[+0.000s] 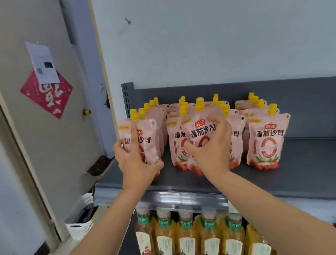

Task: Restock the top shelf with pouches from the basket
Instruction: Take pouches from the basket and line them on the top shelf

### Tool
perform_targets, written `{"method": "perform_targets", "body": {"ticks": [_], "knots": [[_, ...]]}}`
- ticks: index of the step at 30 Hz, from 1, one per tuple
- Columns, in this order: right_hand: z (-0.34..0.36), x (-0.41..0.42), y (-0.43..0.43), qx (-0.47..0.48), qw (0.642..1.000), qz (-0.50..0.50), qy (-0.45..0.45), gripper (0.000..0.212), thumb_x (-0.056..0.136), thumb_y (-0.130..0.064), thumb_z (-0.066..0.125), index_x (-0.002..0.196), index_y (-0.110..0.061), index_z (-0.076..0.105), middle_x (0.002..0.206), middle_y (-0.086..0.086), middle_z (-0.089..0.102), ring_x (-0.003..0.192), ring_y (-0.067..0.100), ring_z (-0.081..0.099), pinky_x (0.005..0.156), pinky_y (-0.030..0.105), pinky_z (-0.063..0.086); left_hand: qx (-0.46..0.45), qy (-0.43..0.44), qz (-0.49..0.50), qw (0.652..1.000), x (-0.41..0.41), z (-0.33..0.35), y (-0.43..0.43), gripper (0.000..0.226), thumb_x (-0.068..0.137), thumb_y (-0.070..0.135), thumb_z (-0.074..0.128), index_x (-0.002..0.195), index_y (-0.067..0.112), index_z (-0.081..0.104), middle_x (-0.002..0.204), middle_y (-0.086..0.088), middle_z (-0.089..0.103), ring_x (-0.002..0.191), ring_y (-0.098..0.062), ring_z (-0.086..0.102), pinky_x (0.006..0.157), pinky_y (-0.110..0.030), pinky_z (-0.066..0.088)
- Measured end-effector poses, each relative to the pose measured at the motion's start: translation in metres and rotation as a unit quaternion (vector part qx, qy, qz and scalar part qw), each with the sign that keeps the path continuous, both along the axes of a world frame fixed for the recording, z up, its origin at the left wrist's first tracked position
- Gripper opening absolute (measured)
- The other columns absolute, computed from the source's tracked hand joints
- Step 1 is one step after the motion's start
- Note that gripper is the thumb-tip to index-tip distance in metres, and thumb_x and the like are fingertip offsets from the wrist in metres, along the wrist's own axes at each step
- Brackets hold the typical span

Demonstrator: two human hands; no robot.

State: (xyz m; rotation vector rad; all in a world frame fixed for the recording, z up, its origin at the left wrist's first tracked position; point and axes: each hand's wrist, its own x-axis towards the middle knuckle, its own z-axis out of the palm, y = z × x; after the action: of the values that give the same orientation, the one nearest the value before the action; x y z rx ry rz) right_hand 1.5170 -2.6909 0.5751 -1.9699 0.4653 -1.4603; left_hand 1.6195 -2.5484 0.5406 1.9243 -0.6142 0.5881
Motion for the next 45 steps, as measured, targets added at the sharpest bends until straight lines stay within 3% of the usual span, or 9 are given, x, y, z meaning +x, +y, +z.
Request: {"method": "perform_targets", "body": {"ticks": [8, 15, 20, 24, 30, 34, 38, 41, 45], "knots": [[-0.026, 0.036, 0.015, -0.004, 0.999, -0.033, 0.031, 0.073, 0.059, -0.020, 0.083, 0.121, -0.018, 0.043, 0.117, 0.007, 0.040, 0.108, 0.025, 0.041, 0.088, 0.038, 0.045, 0.049, -0.033, -0.052, 0.997, 0.010, -0.010, -0.005, 0.135, 0.056, 0.031, 0.088, 0.138, 0.060, -0.015, 0.135, 0.009, 0.006, 0.128, -0.025, 0.019, 0.108, -0.047, 0.030], [-0.033, 0.028, 0.022, -0.025, 0.995, -0.041, 0.087, 0.094, 0.063, -0.050, 0.081, 0.133, -0.015, 0.028, 0.131, 0.005, 0.032, 0.120, 0.023, 0.038, 0.092, 0.035, 0.042, 0.150, -0.069, -0.068, 0.984, 0.015, -0.008, 0.017, 0.145, 0.053, 0.048, 0.088, 0.138, 0.051, -0.029, 0.153, 0.000, -0.014, 0.143, -0.035, 0.009, 0.105, -0.051, 0.035], [-0.040, 0.010, 0.026, -0.039, 0.993, 0.001, 0.108, 0.096, 0.069, -0.034, 0.083, 0.141, -0.021, 0.021, 0.142, 0.002, 0.028, 0.131, 0.016, 0.029, 0.103, 0.025, 0.031, 0.161, -0.081, -0.058, 0.982, 0.015, -0.007, 0.022, 0.144, 0.054, 0.049, 0.088, 0.142, 0.043, -0.026, 0.154, -0.008, -0.015, 0.142, -0.035, 0.009, 0.104, -0.050, 0.036], [-0.037, 0.005, 0.025, -0.038, 0.992, 0.014, 0.120, 0.091, 0.069, -0.025, 0.084, 0.138, -0.020, 0.025, 0.140, 0.003, 0.033, 0.128, 0.010, 0.034, 0.101, 0.018, 0.030, 0.184, -0.091, -0.046, 0.978, 0.012, -0.006, 0.027, 0.148, 0.051, 0.060, 0.084, 0.141, 0.038, -0.031, 0.155, -0.014, -0.013, 0.144, -0.032, 0.000, 0.113, -0.048, 0.019], [-0.035, 0.005, 0.025, -0.027, 0.990, 0.016, 0.135, 0.090, 0.068, -0.028, 0.085, 0.136, -0.019, 0.027, 0.137, 0.004, 0.036, 0.125, 0.012, 0.038, 0.097, 0.014, 0.029, 0.186, -0.087, -0.057, 0.977, 0.014, -0.009, 0.026, 0.142, 0.058, 0.047, 0.087, 0.142, 0.038, -0.028, 0.156, -0.016, -0.012, 0.141, -0.035, 0.009, 0.103, -0.051, 0.036], [-0.033, 0.004, 0.027, -0.032, 0.988, 0.021, 0.147, 0.095, 0.069, -0.029, 0.084, 0.140, -0.020, 0.023, 0.143, 0.005, 0.028, 0.126, 0.004, 0.028, 0.100, 0.014, 0.026, 0.203, -0.073, -0.038, 0.976, 0.017, -0.008, 0.028, 0.143, 0.054, 0.058, 0.084, 0.145, 0.034, -0.024, 0.158, -0.013, -0.004, 0.140, -0.036, 0.020, 0.100, -0.053, 0.039], [-0.034, -0.004, 0.034, -0.047, 0.987, -0.006, 0.153, 0.100, 0.071, -0.049, 0.077, 0.144, -0.020, 0.016, 0.149, 0.009, 0.019, 0.140, 0.021, 0.024, 0.110, 0.031, 0.031, 0.218, -0.076, -0.030, 0.972, 0.019, -0.013, 0.035, 0.136, 0.055, 0.069, 0.077, 0.147, 0.030, -0.016, 0.157, -0.014, 0.007, 0.136, -0.037, 0.029, 0.098, -0.053, 0.042], [-0.035, -0.027, 0.039, -0.042, 0.985, -0.032, 0.164, 0.097, 0.076, -0.062, 0.064, 0.147, -0.030, 0.007, 0.156, 0.009, 0.007, 0.146, 0.027, 0.014, 0.114, 0.046, 0.030, 0.230, -0.085, -0.023, 0.969, 0.015, -0.010, 0.044, 0.121, 0.064, 0.082, 0.054, 0.150, 0.027, -0.010, 0.156, -0.015, 0.013, 0.134, -0.039, 0.031, 0.098, -0.054, 0.039], [-0.042, -0.086, 0.041, -0.105, 0.959, -0.164, 0.207, 0.090, 0.080, -0.072, 0.048, 0.149, -0.029, 0.009, 0.156, 0.011, 0.016, 0.145, 0.029, 0.015, 0.114, 0.053, 0.026, 0.203, -0.087, -0.007, 0.975, -0.002, -0.013, 0.048, 0.111, 0.071, 0.087, 0.038, 0.153, 0.024, 0.000, 0.155, -0.021, 0.014, 0.136, -0.043, 0.024, 0.105, -0.057, 0.026]]}}
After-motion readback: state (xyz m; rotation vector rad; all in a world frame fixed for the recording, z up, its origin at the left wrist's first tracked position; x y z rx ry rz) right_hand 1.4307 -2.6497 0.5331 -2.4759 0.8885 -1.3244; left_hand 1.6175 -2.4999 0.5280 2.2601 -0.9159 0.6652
